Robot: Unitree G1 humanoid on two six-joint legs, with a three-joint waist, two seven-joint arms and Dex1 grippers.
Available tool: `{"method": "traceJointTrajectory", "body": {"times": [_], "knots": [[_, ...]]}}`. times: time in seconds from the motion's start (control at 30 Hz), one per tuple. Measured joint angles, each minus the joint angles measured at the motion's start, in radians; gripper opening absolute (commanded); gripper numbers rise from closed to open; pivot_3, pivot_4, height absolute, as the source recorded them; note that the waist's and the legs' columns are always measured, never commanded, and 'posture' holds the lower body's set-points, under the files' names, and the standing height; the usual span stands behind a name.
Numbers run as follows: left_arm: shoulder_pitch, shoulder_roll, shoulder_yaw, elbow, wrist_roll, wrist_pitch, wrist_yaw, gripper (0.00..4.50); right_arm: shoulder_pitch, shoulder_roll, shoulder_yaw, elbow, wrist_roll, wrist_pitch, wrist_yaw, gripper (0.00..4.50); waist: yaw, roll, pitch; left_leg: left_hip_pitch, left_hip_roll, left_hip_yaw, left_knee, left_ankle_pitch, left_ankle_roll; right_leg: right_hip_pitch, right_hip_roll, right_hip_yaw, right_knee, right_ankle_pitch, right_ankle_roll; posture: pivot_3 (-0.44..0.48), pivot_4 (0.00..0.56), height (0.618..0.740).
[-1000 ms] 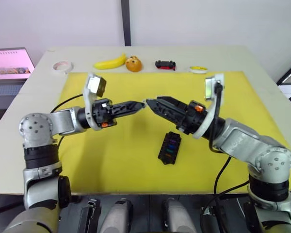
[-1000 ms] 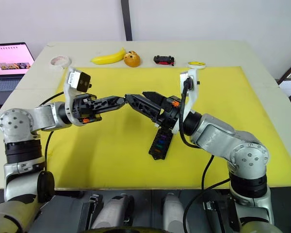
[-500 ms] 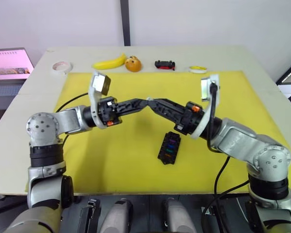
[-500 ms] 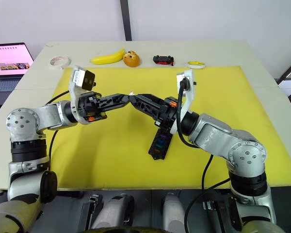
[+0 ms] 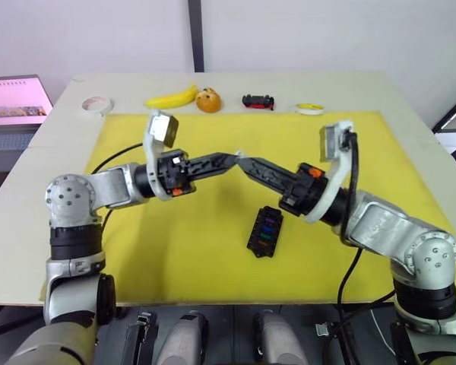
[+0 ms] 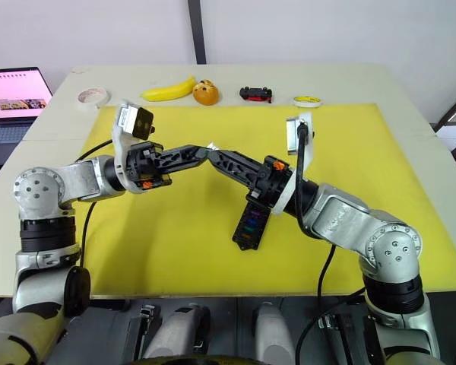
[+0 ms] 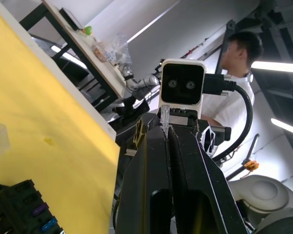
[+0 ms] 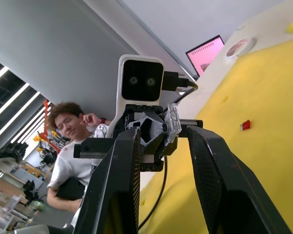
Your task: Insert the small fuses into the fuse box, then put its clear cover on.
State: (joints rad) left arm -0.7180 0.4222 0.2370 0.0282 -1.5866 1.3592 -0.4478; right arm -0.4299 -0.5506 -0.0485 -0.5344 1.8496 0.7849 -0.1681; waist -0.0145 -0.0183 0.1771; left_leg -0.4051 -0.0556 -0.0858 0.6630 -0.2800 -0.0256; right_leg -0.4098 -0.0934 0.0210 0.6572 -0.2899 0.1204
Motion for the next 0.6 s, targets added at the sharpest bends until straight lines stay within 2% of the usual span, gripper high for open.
{"method": "traceJointTrajectory", "body": {"times": [0.6], "knots": [[0.0,0.011,-0.037,-0.002,-0.07,-0.038,0.064,0.0,0.025,-0.021,-0.01,0.021,0.041,-0.039,0.0,1.54,0.0,0.0,0.0,0.0,0.0,0.0,0.0,0.0,0.0,0.0,0.0,0.0,0.0,0.0,0.0,0.0,0.15,0.74]]}}
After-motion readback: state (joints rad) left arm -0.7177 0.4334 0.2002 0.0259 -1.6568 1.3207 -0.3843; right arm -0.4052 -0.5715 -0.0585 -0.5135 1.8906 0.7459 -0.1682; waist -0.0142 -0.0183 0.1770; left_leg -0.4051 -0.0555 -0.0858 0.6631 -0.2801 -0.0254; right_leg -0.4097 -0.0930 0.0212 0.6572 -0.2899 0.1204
